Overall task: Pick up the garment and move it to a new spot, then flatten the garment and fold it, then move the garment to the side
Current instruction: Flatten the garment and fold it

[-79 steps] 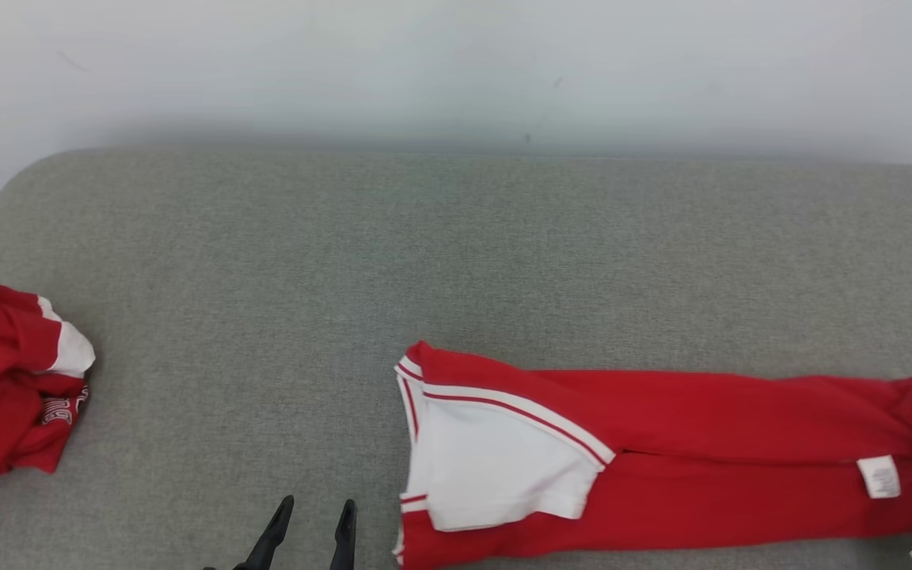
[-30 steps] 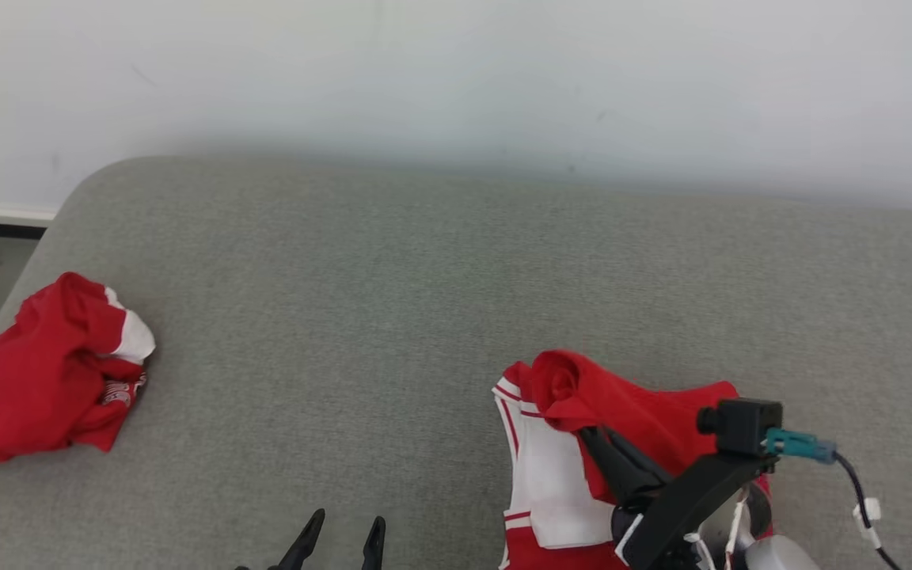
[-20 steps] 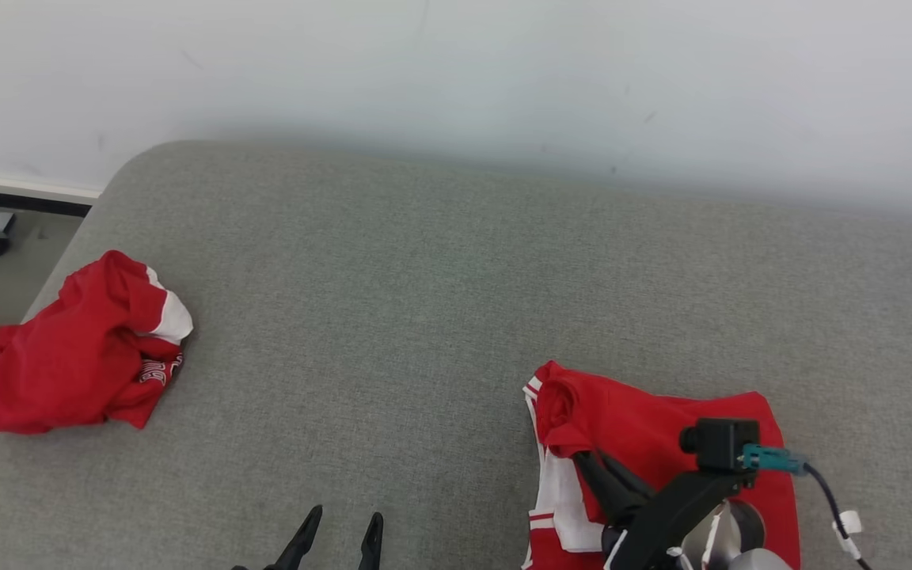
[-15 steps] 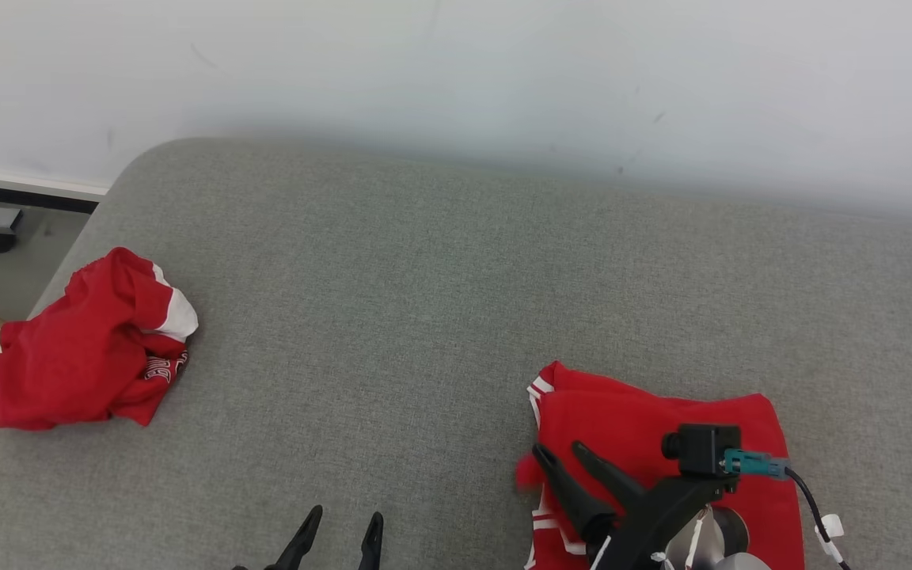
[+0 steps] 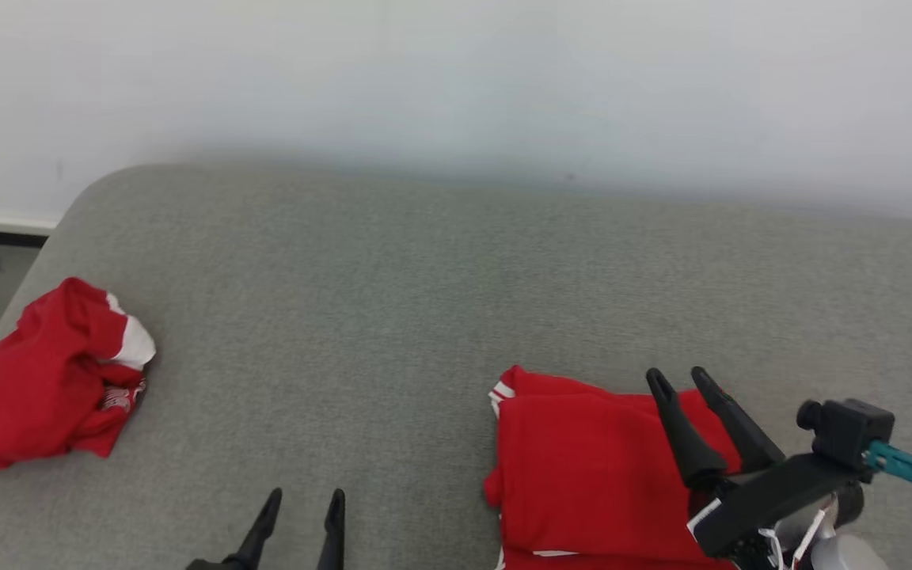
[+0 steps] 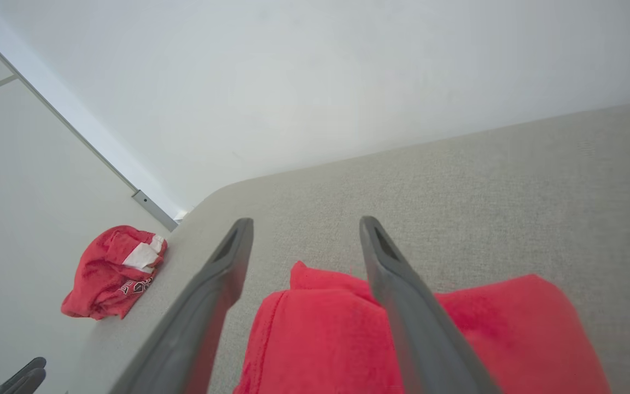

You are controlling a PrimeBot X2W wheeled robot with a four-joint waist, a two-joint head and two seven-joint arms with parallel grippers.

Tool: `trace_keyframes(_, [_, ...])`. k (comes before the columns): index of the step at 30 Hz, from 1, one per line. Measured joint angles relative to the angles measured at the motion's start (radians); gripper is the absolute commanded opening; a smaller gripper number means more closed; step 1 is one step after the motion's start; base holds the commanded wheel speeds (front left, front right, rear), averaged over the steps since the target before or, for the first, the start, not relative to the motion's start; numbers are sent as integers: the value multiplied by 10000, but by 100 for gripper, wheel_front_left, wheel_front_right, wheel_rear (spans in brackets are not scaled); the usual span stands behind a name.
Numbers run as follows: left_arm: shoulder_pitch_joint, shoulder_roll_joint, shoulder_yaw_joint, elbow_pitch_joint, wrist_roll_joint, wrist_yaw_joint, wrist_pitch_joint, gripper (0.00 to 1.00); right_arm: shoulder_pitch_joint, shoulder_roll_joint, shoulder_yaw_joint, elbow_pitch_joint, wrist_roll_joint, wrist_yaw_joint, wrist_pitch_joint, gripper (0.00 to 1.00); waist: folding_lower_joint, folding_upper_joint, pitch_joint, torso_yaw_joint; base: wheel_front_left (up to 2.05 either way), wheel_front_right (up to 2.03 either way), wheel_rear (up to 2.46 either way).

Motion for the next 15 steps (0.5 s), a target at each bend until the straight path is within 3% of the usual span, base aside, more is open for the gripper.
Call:
trace_keyframes(10, [274, -12, 844, -293, 479, 142, -96, 100, 631, -414, -328, 138, -1680, 0, -1430, 100, 0, 0, -374, -1064, 0, 0, 0])
trace_keyframes(15, [704, -380, 1653, -345, 895, -188, -100, 100, 1185, -408, -508, 800, -2086, 0, -2355, 100, 0, 0, -660, -1522, 0, 0, 0])
